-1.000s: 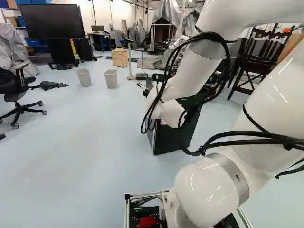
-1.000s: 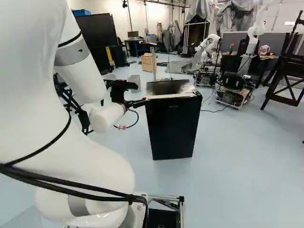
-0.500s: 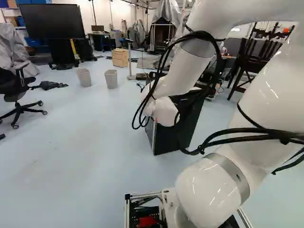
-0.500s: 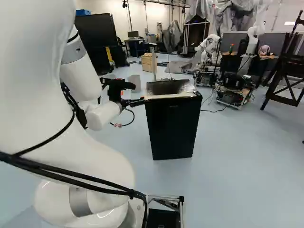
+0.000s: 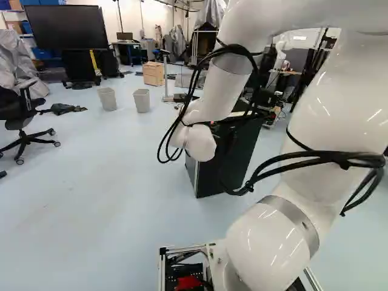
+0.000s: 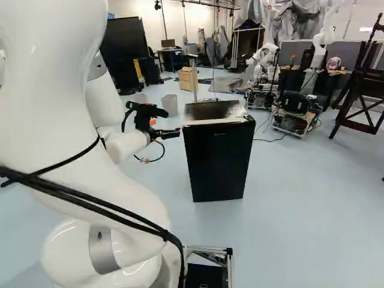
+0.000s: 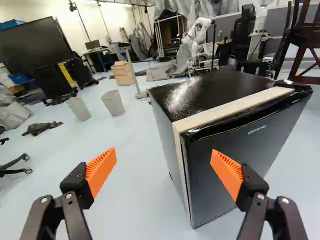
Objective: Grab a drink from the fridge
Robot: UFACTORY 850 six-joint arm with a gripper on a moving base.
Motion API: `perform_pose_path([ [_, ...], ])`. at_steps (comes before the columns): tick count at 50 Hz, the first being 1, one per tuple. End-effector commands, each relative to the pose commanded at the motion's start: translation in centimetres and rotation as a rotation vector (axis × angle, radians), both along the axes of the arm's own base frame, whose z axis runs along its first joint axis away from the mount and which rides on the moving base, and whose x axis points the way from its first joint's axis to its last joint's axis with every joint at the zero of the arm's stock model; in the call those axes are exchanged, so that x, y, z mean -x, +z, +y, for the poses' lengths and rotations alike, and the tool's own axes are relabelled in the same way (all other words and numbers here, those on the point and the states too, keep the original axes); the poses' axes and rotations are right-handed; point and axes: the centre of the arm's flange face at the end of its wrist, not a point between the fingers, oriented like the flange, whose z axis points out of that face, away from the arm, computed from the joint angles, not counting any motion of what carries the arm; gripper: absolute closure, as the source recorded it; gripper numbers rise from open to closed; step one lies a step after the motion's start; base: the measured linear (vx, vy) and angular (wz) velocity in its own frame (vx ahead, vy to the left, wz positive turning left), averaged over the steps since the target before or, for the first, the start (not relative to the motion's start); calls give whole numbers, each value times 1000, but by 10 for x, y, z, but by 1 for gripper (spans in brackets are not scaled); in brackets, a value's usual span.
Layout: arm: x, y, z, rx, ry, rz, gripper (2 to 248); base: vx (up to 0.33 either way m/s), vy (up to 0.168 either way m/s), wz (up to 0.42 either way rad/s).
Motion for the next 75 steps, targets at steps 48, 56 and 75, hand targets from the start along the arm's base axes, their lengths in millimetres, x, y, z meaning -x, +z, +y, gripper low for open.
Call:
perform_pose_path([
  [48,-20,-49,14,25,-236,50,3,0,0,0],
  [56,-24,-58,14,37,-278,46,3,0,0,0],
  [75,-37,-78,22,71,-358,31,3,0,0,0],
])
